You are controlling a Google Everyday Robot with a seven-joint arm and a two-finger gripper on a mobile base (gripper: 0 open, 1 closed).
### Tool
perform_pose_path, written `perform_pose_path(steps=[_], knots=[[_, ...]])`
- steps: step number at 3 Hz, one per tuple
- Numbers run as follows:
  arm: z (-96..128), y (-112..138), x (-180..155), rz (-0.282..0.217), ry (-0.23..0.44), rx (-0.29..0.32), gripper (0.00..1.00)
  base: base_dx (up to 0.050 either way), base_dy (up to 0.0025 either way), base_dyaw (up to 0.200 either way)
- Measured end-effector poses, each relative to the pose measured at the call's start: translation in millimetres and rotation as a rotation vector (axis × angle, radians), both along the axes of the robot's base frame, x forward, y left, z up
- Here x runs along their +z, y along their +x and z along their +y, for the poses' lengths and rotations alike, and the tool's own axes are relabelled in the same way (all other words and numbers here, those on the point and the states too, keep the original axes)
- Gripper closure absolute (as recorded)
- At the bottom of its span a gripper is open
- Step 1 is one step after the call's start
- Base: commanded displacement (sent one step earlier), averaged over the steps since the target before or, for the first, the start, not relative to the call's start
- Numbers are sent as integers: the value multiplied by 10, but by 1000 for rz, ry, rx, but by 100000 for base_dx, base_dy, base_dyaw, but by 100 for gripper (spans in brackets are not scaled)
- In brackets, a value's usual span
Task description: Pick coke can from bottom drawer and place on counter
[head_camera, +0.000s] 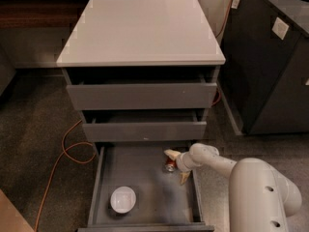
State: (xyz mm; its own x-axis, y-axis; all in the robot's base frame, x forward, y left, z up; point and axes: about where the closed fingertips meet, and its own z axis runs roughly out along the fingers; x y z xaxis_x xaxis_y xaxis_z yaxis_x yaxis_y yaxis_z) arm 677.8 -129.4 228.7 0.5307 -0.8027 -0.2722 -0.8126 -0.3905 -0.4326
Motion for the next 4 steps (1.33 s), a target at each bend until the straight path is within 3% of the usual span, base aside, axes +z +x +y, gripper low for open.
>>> perform_pose_path(steps=[1, 3, 4], knots=[[2, 149, -55, -35, -28, 77, 0, 0, 0, 0], [63, 380, -216, 3, -61, 202, 0, 0, 0, 0], [84, 463, -275, 19, -75, 228, 0, 0, 0, 0]])
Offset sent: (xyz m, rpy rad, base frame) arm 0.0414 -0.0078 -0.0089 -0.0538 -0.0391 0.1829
